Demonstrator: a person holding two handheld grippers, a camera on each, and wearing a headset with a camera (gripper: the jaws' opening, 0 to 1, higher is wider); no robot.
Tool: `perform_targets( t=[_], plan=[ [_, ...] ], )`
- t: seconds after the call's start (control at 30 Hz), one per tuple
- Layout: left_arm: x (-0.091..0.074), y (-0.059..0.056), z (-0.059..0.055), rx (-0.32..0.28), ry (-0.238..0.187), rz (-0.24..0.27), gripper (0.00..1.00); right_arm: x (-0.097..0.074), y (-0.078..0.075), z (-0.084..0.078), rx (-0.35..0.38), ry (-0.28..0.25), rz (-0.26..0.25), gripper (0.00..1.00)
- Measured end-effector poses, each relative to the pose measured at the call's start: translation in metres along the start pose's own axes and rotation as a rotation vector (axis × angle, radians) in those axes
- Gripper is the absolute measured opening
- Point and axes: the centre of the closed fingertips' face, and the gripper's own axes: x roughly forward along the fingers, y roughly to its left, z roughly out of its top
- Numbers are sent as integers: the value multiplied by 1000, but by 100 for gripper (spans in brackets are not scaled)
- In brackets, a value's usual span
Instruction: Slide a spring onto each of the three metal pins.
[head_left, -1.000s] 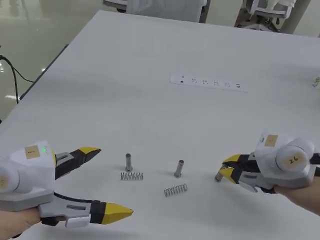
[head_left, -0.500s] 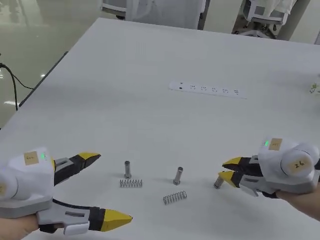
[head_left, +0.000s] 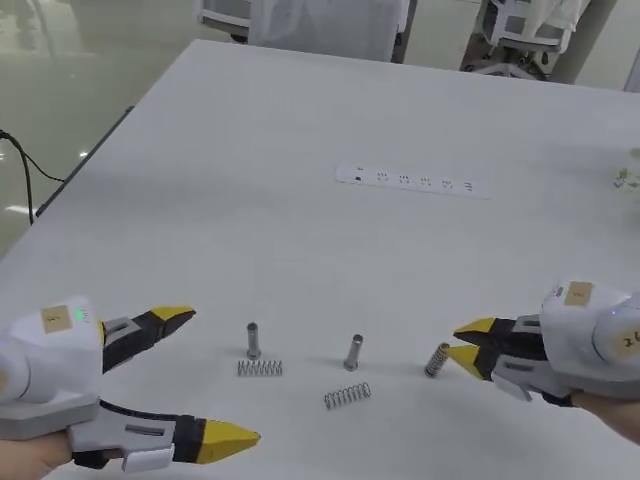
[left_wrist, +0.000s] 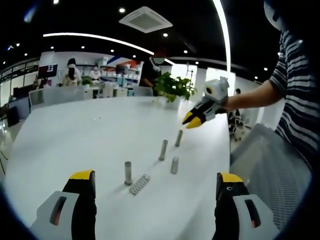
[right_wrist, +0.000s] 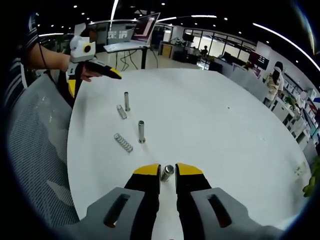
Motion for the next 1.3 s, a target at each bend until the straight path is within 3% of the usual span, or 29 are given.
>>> perform_targets(
  t=[0.7, 1.07, 1.3],
  plan=[
    [-4, 1, -5, -12, -5, 2, 98, -3, 28, -14, -24, 30, 51, 10],
    [-4, 1, -5, -11, -5, 3, 98, 5, 49, -5, -116, 47, 118, 9],
    [-4, -1, -7, -7, 4, 4, 98, 17, 63, 3, -226, 71, 180, 9]
  ],
)
